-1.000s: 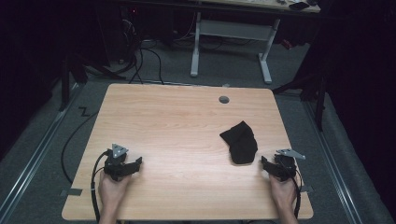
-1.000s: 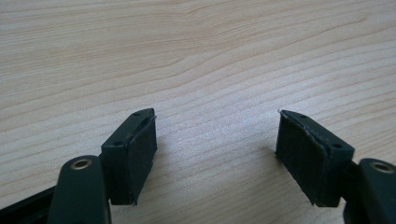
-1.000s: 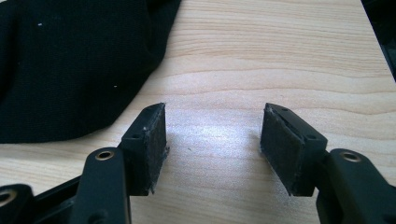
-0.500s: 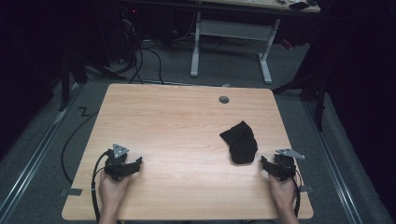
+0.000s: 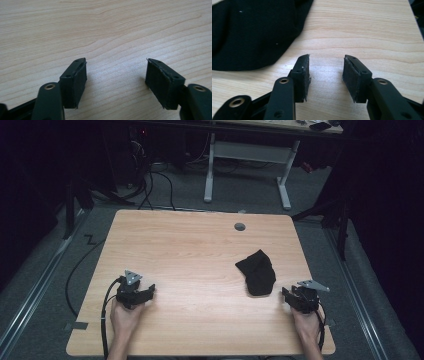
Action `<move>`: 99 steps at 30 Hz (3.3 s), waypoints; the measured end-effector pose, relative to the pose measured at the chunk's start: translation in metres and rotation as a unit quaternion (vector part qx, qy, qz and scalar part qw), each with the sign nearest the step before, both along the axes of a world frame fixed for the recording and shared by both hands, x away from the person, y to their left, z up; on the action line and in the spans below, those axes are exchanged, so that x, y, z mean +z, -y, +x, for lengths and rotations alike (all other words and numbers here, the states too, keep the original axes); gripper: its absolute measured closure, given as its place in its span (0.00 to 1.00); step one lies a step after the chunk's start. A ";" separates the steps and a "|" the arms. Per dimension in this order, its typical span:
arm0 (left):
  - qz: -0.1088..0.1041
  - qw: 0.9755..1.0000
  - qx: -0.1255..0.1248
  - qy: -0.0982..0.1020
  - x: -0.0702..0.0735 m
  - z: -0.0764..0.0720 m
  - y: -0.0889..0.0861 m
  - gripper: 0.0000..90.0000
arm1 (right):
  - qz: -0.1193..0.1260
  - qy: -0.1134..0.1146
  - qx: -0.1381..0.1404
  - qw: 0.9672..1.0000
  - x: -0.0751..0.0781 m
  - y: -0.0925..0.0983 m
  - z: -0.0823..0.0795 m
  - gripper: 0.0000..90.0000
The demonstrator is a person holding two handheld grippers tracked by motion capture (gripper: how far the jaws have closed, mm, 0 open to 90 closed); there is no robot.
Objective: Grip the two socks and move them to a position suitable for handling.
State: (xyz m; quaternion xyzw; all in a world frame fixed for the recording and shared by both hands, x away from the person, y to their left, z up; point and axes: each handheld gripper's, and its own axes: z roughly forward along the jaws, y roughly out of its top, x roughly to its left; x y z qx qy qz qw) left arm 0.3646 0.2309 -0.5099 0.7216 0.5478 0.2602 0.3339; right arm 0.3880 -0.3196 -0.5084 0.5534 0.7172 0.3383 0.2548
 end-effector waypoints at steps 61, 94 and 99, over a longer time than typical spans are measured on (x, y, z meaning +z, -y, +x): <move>-0.001 1.000 0.004 -0.001 0.000 0.001 0.000 0.36 | 0.034 0.044 0.114 0.992 0.068 -0.069 0.084 0.99; -0.002 1.000 0.006 -0.001 0.000 0.000 0.000 0.36 | 0.048 0.127 0.174 0.975 0.139 -0.094 0.055 0.98; -0.003 1.000 0.002 0.000 0.000 0.000 0.000 0.38 | 0.053 0.124 0.195 0.971 0.140 -0.111 0.044 0.99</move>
